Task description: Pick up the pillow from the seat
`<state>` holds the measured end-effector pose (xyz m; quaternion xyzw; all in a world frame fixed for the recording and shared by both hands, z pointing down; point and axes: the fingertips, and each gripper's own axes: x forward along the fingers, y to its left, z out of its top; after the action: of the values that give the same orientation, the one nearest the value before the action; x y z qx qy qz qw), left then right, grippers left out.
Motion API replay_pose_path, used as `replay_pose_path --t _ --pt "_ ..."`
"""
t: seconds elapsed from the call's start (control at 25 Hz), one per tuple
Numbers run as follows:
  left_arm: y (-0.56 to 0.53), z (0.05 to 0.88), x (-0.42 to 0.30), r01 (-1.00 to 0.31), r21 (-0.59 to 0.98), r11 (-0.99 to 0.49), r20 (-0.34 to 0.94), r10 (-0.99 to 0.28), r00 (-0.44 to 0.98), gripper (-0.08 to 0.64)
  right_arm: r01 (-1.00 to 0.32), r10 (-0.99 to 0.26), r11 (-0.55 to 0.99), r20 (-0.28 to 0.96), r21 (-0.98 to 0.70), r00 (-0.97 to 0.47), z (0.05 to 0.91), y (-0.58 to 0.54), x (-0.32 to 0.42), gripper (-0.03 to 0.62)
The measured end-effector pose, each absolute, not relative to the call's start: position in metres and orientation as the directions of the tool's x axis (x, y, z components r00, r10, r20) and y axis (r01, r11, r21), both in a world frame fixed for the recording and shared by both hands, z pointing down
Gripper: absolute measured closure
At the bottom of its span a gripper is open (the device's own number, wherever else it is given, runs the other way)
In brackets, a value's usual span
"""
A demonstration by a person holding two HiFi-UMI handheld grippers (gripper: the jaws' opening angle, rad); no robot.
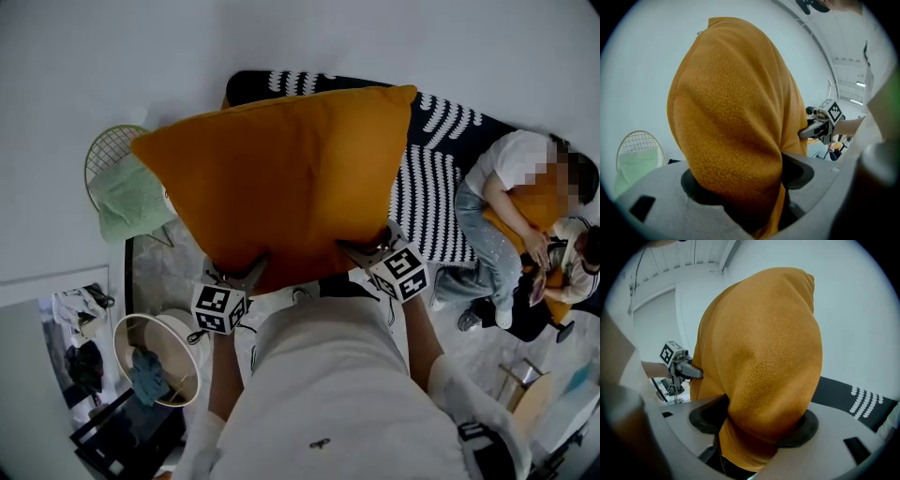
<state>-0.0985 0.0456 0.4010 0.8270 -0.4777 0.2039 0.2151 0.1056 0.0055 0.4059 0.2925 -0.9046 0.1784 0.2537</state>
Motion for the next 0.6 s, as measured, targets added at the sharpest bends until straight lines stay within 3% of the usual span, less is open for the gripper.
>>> replay_pose_path --t 0.6 --pt "0.213 0.407 -0.138 -0.89 0.191 -0.415 0.488 -0.746 0.452 0.21 -0.62 -0.452 0.778 0.594 -0.102 -0.665 0.397 0.173 0.065 0.276"
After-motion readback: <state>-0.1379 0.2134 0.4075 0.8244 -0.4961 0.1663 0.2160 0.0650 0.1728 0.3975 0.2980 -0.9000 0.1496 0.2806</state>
